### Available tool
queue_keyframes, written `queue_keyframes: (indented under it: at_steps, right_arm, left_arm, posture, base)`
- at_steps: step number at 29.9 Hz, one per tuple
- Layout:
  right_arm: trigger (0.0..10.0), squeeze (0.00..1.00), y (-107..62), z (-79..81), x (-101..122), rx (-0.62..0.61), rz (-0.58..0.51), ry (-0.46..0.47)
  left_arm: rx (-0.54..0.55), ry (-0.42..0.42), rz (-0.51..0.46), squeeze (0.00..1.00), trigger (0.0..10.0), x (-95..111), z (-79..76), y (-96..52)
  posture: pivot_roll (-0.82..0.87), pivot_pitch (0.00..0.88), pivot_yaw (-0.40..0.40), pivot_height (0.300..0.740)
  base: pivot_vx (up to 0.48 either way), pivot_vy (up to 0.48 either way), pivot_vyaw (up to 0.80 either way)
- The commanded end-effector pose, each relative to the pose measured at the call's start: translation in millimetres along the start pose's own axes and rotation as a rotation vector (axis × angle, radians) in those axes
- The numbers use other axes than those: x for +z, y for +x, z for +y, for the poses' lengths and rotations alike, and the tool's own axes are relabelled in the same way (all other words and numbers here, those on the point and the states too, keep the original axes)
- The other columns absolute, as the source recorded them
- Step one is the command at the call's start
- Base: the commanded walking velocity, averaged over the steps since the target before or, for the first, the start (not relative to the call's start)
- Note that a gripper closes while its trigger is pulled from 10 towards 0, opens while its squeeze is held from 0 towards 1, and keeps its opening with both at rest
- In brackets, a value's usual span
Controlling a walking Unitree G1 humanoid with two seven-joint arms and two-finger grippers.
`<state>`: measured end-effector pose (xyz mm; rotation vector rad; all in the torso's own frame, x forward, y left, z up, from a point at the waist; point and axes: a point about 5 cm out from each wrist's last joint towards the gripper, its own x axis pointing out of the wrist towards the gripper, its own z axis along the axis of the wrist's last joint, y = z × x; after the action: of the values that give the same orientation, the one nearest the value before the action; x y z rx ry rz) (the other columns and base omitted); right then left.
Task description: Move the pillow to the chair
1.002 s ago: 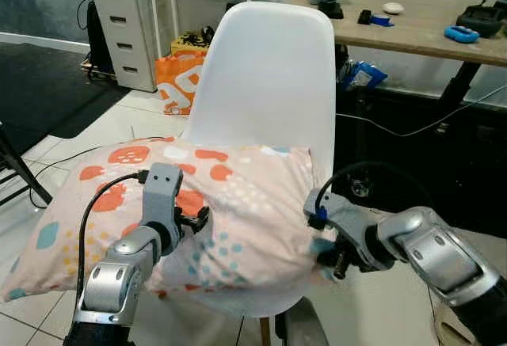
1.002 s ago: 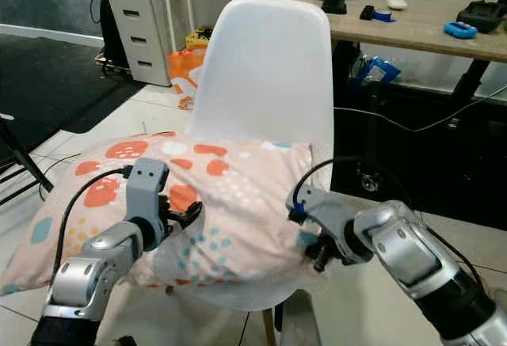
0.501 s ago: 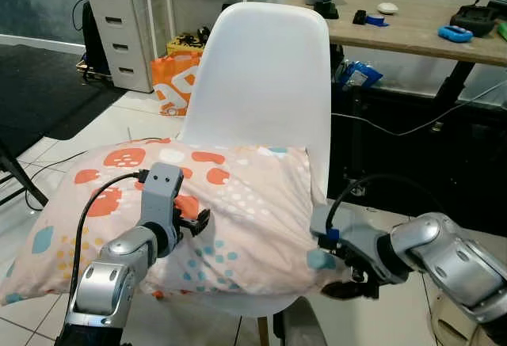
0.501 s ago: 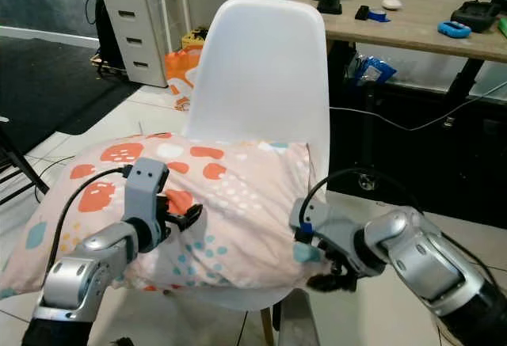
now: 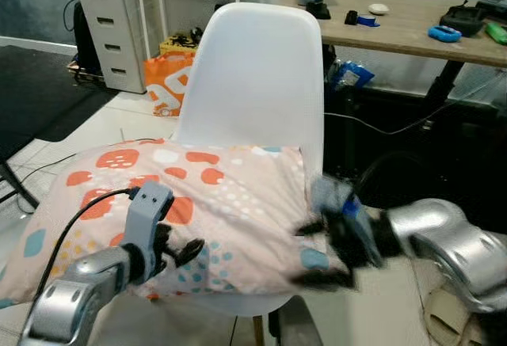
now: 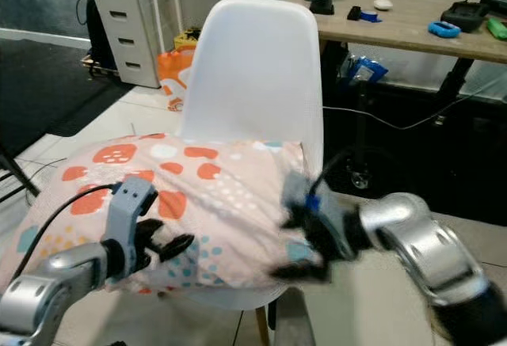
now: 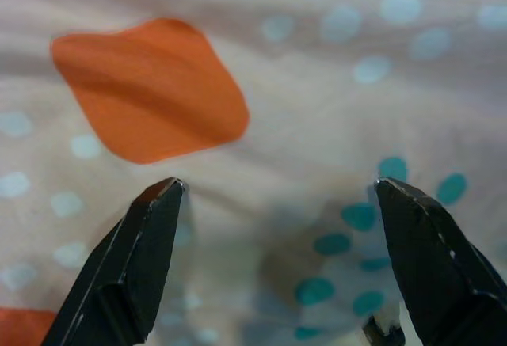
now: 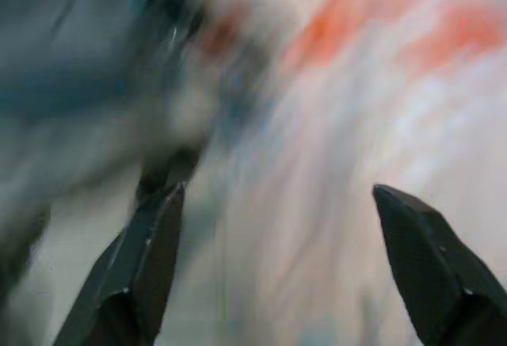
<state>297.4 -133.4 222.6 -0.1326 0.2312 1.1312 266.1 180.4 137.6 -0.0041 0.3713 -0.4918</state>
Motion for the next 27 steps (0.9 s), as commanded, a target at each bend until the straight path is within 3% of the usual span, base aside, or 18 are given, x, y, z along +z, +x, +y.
queue_keyframes:
  at_steps: [1, 5, 7, 14, 20, 24, 27]
  right_arm:
    - [10.0, 0.00, -0.6, -17.5, -12, -0.121, -0.065, 0.120]
    - [10.0, 0.00, 9.1, -25.3, -26, -0.188, -0.124, 0.220]
    - [10.0, 0.00, 16.7, -29.5, -29, -0.231, -0.190, 0.273]
    - [10.0, 0.00, 25.7, -32.3, -29, -0.259, -0.250, 0.321]
    - [10.0, 0.00, 28.7, -33.8, -38, -0.301, -0.239, 0.322]
    - [10.0, 0.00, 31.3, -26.6, -29, -0.278, -0.316, 0.322]
    - [10.0, 0.00, 34.0, -24.4, -27, -0.263, -0.315, 0.303]
  left_arm:
    - [0.095, -0.028, -0.047, 0.00, 10.0, -3, 10.7, -1.3]
    - [0.187, -0.082, -0.088, 0.00, 10.0, -13, 14.5, 2.3]
    - [0.224, -0.119, -0.115, 0.00, 10.0, -22, 9.4, 5.6]
    - [0.251, -0.155, -0.186, 0.00, 10.0, -19, 6.0, 6.7]
    - [0.272, -0.135, -0.208, 0.00, 10.0, -19, 5.0, 7.7]
    - [0.240, -0.104, -0.248, 0.00, 10.0, -19, -8.8, 9.3]
    - [0.217, -0.088, -0.260, 0.00, 10.0, -16, -16.2, 12.5]
  posture:
    - [-0.20, 0.065, -0.043, 0.326]
    - [-0.19, 0.033, -0.040, 0.336]
    - [-0.19, 0.017, -0.041, 0.351]
    - [-0.18, 0.021, -0.045, 0.381]
    - [-0.18, 0.034, -0.043, 0.396]
    - [-0.18, 0.036, -0.043, 0.416]
    - [-0.18, 0.032, -0.045, 0.426]
  base:
    - [0.000, 0.000, 0.00]
    - [0.000, 0.000, 0.00]
    - [0.000, 0.000, 0.00]
    - [0.000, 0.000, 0.00]
    - [0.000, 0.000, 0.00]
    - [0.000, 0.000, 0.00]
    - [0.000, 0.000, 0.00]
